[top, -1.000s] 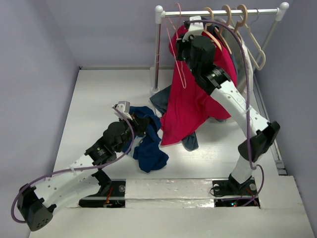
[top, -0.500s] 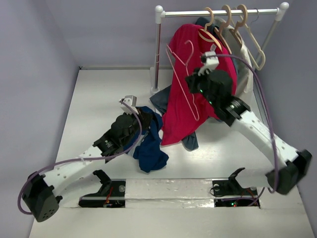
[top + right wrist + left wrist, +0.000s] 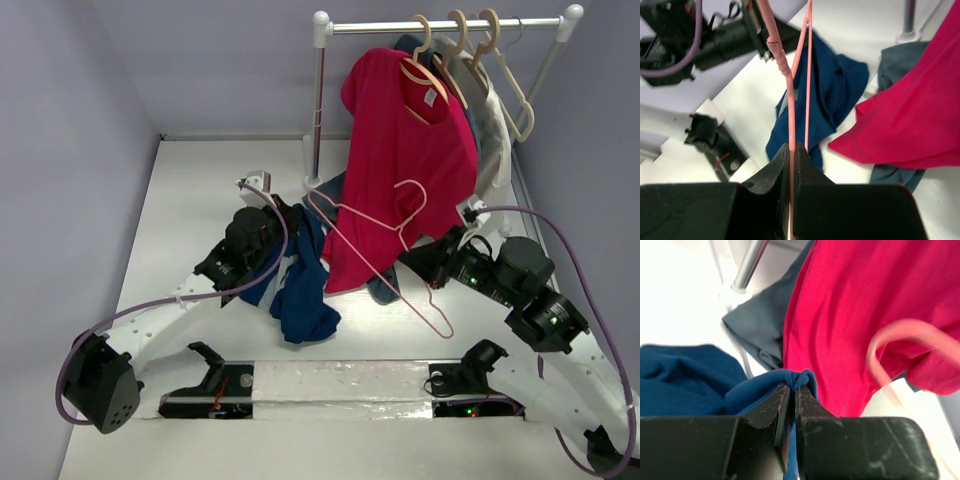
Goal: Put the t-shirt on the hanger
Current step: Pick up the hanger from the clothesline, then place the T-shirt on the hanger.
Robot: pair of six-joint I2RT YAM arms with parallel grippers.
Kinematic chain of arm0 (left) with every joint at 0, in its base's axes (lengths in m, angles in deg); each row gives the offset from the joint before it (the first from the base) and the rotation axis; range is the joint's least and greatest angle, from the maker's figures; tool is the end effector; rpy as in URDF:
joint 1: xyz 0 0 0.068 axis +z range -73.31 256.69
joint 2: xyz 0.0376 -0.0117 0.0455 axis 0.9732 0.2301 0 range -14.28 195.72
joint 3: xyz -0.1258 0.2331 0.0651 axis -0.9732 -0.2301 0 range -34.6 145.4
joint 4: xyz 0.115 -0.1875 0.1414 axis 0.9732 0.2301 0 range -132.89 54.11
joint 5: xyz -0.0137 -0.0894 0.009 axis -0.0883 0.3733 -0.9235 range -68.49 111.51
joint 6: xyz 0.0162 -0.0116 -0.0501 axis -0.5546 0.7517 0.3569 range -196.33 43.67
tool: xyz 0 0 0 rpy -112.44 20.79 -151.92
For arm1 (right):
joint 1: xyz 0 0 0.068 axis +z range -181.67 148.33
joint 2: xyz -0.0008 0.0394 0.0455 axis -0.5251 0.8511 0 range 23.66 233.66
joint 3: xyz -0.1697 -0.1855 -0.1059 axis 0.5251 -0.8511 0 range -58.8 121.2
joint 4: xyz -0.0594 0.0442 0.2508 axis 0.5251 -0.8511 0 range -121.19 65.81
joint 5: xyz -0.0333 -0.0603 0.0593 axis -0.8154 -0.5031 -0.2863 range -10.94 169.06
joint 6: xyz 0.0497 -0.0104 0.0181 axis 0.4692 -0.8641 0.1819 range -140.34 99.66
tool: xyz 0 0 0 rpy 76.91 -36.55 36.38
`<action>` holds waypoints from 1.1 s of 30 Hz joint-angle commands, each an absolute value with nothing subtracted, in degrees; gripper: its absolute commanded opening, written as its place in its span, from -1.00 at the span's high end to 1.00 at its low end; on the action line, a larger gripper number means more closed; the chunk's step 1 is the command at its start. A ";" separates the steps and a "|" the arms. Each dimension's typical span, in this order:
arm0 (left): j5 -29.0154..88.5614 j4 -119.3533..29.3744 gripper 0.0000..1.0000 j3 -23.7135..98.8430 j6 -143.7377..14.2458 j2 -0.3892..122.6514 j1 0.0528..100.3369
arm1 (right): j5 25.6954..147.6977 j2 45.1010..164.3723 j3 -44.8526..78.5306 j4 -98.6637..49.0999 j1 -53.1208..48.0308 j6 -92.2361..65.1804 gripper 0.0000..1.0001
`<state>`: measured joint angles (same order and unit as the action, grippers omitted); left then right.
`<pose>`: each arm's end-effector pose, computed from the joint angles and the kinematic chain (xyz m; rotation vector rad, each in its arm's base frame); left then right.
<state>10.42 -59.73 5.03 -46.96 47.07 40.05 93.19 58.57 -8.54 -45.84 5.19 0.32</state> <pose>0.2062 -0.1448 0.3010 -0.0434 1.7032 -0.7109 0.1001 0.0862 0.3755 -0.4415 1.7150 0.9499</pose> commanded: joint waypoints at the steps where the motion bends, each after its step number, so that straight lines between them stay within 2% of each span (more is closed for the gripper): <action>1: 10.61 -61.87 1.00 10.13 -48.73 47.07 40.57 | 99.61 56.53 -9.14 -48.53 6.03 1.89 1.00; 10: 9.99 -59.15 1.00 13.47 -49.96 47.86 40.57 | 100.15 59.16 -11.33 -46.34 6.03 0.93 1.00; 24: 7.36 -55.37 1.00 12.15 -51.98 44.96 40.57 | 93.39 61.71 -7.12 -44.14 6.03 -1.88 1.00; 33: 7.89 -54.40 1.00 12.59 -52.94 44.70 40.57 | 91.54 65.23 -9.32 -41.06 6.56 -2.14 1.00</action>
<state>8.76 -53.76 10.54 -51.46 46.61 40.18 94.13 65.11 -10.09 -45.38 5.76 -0.73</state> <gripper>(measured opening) 0.014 0.045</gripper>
